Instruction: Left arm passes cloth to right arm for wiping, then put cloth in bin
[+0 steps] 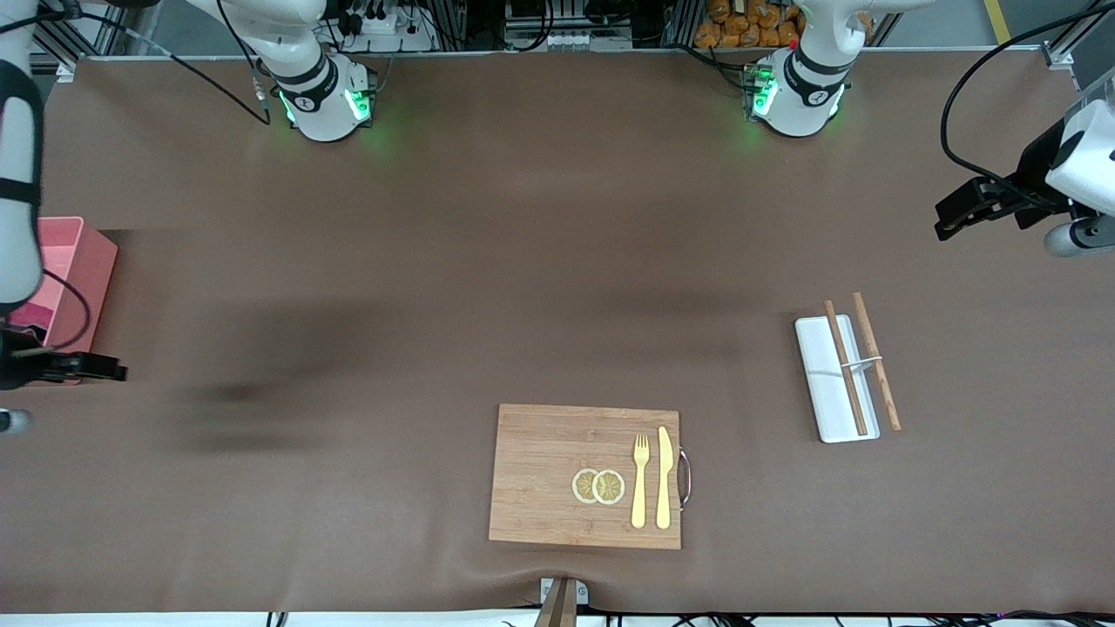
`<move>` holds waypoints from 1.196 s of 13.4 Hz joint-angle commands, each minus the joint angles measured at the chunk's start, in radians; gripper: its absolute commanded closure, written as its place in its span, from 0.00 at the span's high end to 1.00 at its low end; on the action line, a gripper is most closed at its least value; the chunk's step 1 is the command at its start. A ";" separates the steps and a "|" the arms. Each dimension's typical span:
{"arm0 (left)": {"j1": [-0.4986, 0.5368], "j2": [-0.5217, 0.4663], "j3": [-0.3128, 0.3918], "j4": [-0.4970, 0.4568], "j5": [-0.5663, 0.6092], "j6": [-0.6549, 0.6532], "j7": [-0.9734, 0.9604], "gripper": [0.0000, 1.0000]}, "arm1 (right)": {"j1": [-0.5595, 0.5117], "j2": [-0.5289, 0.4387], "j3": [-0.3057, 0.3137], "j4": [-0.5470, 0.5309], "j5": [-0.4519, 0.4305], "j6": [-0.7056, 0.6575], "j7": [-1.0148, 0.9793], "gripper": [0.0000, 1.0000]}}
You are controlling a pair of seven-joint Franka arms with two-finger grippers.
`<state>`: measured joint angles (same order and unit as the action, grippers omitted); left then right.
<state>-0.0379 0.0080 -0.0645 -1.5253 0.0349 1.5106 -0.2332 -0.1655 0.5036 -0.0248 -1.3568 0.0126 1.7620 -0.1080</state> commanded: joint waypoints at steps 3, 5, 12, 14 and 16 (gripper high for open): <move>0.003 -0.066 -0.005 -0.071 0.016 0.022 0.000 1.00 | 0.113 -0.181 -0.009 -0.167 0.004 -0.018 0.276 1.00; 0.003 -0.069 -0.006 -0.078 0.016 0.022 -0.002 1.00 | 0.116 -0.294 -0.009 -0.278 0.006 -0.009 0.280 1.00; 0.003 -0.074 -0.006 -0.075 0.016 0.022 0.005 1.00 | 0.107 -0.473 -0.015 -0.369 0.003 -0.056 0.245 1.00; 0.003 -0.074 -0.005 -0.075 0.016 0.020 0.017 1.00 | 0.095 -0.502 -0.017 -0.383 0.003 -0.056 0.214 1.00; 0.004 -0.072 -0.005 -0.072 0.017 0.020 0.020 1.00 | 0.096 -0.511 -0.015 -0.374 0.001 -0.055 0.214 1.00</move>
<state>-0.0382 -0.0334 -0.0656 -1.5690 0.0349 1.5157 -0.2327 -0.0597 0.0311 -0.0463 -1.7026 0.0124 1.7001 0.1211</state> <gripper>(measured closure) 0.000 0.000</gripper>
